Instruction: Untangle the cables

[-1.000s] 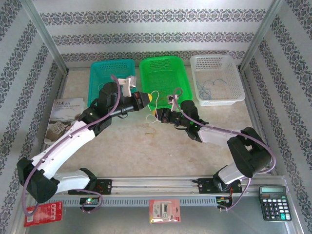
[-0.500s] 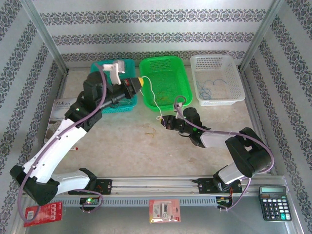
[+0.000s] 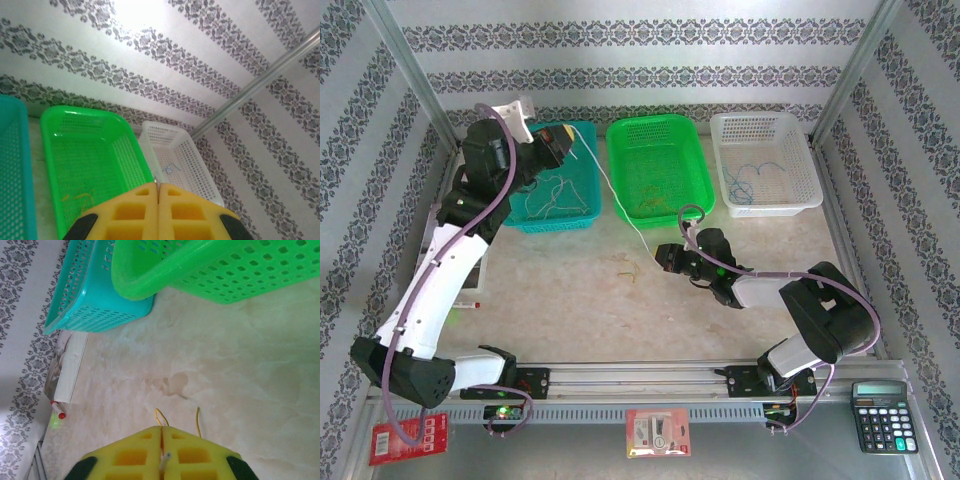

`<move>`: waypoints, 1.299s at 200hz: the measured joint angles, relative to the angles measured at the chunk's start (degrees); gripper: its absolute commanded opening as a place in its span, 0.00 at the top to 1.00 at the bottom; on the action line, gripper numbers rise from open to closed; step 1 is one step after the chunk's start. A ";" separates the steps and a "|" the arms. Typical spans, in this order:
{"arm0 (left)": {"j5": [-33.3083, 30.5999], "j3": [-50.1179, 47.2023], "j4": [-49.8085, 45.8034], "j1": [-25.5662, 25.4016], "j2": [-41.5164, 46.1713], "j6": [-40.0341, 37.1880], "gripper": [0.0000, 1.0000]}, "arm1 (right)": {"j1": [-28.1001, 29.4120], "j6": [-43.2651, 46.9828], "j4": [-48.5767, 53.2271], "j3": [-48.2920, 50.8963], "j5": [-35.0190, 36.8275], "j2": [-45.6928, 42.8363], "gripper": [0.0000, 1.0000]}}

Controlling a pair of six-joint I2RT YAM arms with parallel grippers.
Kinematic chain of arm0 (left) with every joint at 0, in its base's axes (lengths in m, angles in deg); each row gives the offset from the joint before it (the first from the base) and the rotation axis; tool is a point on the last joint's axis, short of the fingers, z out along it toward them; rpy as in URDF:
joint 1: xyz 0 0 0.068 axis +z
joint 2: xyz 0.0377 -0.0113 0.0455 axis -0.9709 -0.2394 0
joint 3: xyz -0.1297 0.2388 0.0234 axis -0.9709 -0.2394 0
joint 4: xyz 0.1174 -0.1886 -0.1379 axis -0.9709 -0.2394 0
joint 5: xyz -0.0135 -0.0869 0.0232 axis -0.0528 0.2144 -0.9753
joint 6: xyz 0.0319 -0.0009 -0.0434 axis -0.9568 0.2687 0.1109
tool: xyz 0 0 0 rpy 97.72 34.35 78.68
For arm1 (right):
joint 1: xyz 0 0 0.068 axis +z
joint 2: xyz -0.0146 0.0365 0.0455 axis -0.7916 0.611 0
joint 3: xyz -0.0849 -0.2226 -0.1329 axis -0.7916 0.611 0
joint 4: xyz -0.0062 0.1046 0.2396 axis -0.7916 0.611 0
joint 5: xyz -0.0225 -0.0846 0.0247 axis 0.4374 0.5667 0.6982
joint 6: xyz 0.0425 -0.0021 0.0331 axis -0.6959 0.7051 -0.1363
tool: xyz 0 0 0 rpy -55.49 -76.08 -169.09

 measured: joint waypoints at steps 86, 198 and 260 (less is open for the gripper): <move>-0.46 6.80 0.07 5.20 -3.19 -4.09 1.00 | 1.03 0.92 5.44 -1.92 1.49 -6.25 0.47; -5.62 7.48 0.33 9.62 -7.61 -9.68 1.00 | 1.05 5.79 17.22 -1.90 4.13 -19.06 0.45; -5.86 2.43 4.48 10.62 -9.40 -10.73 1.00 | 2.60 7.61 19.85 -1.88 5.33 -18.75 0.45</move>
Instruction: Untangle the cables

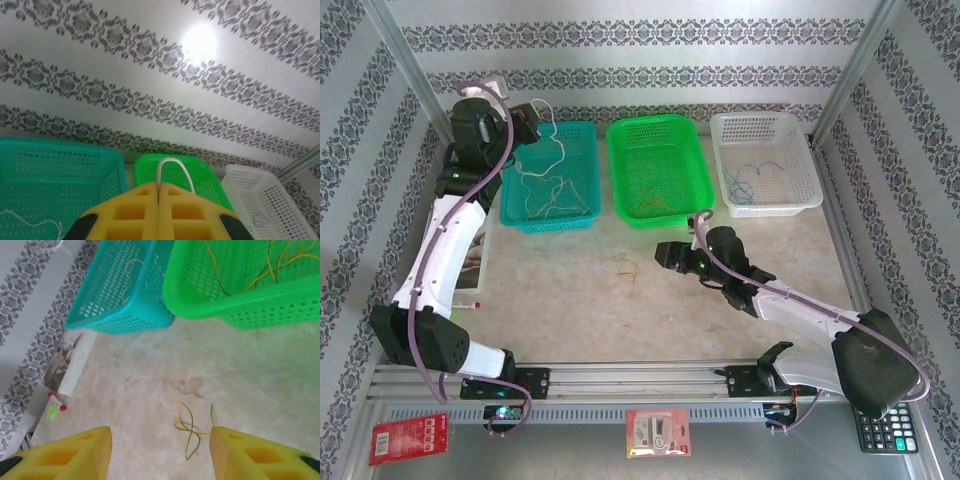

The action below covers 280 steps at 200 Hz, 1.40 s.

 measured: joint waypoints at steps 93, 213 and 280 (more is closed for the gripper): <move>0.57 -12.11 -1.55 0.83 -3.32 -1.95 0.00 | 3.82 8.35 7.65 -5.92 2.58 9.16 0.44; 15.65 -30.99 -3.10 0.04 13.16 8.87 0.00 | 7.96 14.36 12.04 -18.16 3.67 26.62 0.44; 16.48 -36.39 -1.27 -0.72 17.68 13.11 0.00 | 8.72 14.38 13.86 -19.28 7.21 31.47 0.56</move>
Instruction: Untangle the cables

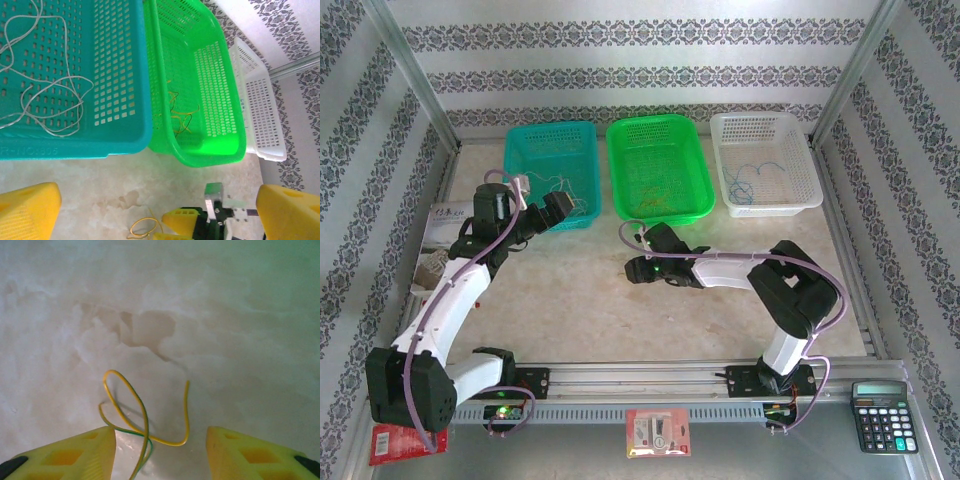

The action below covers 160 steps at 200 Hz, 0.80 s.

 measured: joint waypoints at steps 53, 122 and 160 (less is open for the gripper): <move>0.15 -1.01 1.03 -0.02 0.02 0.79 0.00 | 0.76 -0.13 0.11 0.07 0.26 -0.13 0.99; 0.72 -2.78 3.41 -3.37 0.02 1.53 0.01 | -0.39 -1.66 0.35 3.63 -0.17 -12.94 1.00; 0.24 -7.10 8.87 -11.74 -0.42 3.58 0.16 | -2.32 -3.54 -0.26 5.57 -0.94 -18.99 1.00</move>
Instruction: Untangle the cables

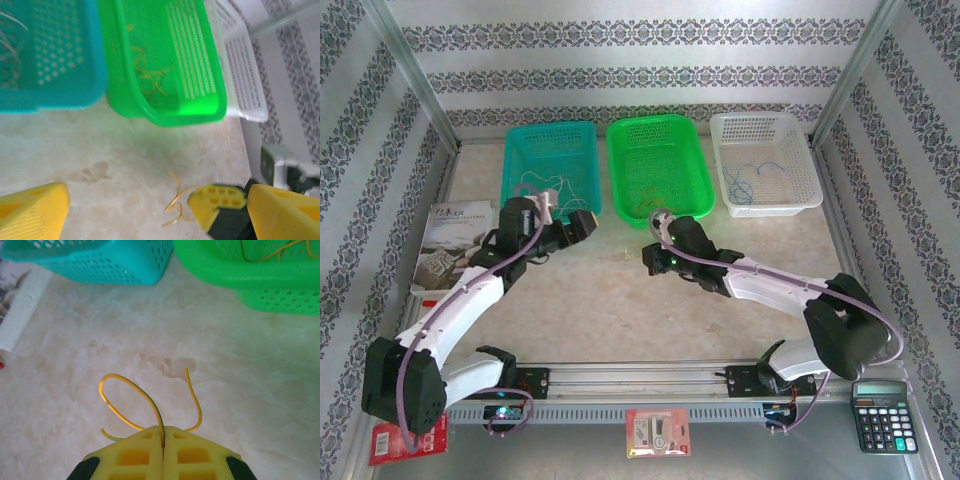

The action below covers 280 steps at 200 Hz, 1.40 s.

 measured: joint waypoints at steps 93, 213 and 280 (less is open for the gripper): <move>-0.74 -0.96 14.62 -10.73 -14.82 2.10 0.38 | -0.85 -2.62 -0.17 1.70 -2.38 -4.70 1.00; -0.90 2.32 22.27 -13.05 -22.53 3.58 1.00 | -0.81 -3.08 -0.22 2.80 -2.73 -6.10 1.00; -4.11 2.93 24.48 -13.05 -21.94 4.57 1.00 | -0.72 -4.39 -0.94 7.80 -1.92 -9.01 1.00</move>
